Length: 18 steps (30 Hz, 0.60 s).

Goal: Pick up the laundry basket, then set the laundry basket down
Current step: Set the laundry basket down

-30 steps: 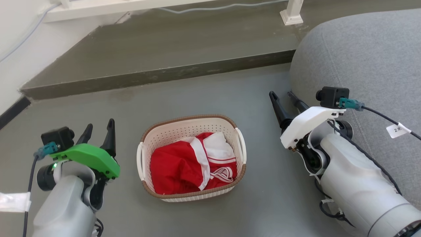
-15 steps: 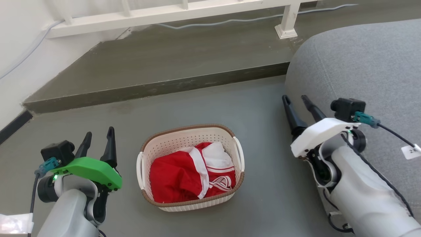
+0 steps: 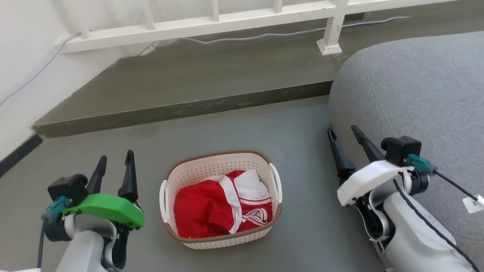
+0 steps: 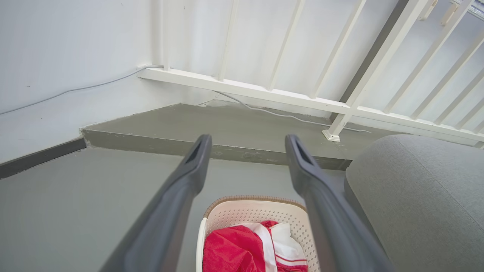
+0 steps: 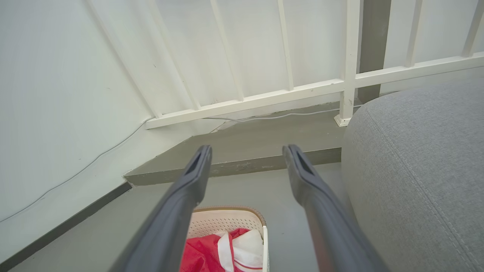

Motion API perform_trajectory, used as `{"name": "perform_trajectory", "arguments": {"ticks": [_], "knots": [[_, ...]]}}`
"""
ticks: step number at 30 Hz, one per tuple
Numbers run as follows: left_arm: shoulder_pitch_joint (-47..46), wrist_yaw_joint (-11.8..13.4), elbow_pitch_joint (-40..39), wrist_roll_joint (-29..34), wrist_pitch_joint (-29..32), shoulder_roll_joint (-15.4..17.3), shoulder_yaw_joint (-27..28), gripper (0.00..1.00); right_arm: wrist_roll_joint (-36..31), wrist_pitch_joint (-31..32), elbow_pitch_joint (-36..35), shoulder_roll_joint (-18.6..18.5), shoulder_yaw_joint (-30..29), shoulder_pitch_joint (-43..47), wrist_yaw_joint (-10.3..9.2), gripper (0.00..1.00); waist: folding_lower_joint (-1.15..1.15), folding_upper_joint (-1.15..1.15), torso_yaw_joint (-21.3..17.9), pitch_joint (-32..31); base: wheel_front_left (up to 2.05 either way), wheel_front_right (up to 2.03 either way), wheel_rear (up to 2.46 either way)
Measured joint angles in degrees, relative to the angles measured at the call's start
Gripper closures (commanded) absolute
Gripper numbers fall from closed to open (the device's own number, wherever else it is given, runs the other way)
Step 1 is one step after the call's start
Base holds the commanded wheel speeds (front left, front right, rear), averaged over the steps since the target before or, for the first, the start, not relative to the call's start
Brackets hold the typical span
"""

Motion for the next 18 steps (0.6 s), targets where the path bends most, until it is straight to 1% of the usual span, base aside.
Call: {"name": "perform_trajectory", "arguments": {"ticks": [3,4,12,14,16,18], "knots": [[0.8,0.0,-1.9,1.4,-0.1,0.0,1.1,0.00,-1.7,0.0,-1.3,0.1,-0.4,1.3,-0.09,0.00,0.00,0.00,0.0,0.0,0.00,0.00,0.00],[1.3,0.0,-2.4,1.7,-0.2,-0.1,1.2,0.00,-2.1,0.0,-1.7,0.1,-0.6,1.6,-0.47,0.00,0.00,0.00,0.0,0.0,0.00,0.00,0.00],[4.5,-0.1,-4.8,3.5,-0.2,-0.5,2.4,0.00,-3.9,-0.1,-4.1,0.6,-2.4,4.7,-0.57,0.00,0.00,0.00,-0.1,-0.1,0.00,0.00,0.00],[5.1,-0.1,-5.3,5.0,-0.2,-0.5,2.4,0.00,-4.4,-0.1,-4.6,1.0,-2.7,4.9,-0.98,0.00,0.00,0.00,-0.1,-0.1,0.00,0.00,0.00],[5.5,-0.1,-6.0,6.9,-0.2,-0.5,2.1,0.00,-5.1,-0.2,-5.3,1.3,-3.1,5.2,-0.98,0.00,0.00,0.00,-0.1,-0.1,0.00,0.00,0.00],[5.8,-0.1,-6.4,7.4,-0.2,-0.5,2.1,0.00,-5.5,-0.2,-5.8,1.4,-3.6,5.9,-0.98,0.00,0.00,0.00,-0.1,-0.1,0.00,0.00,0.00]]}}
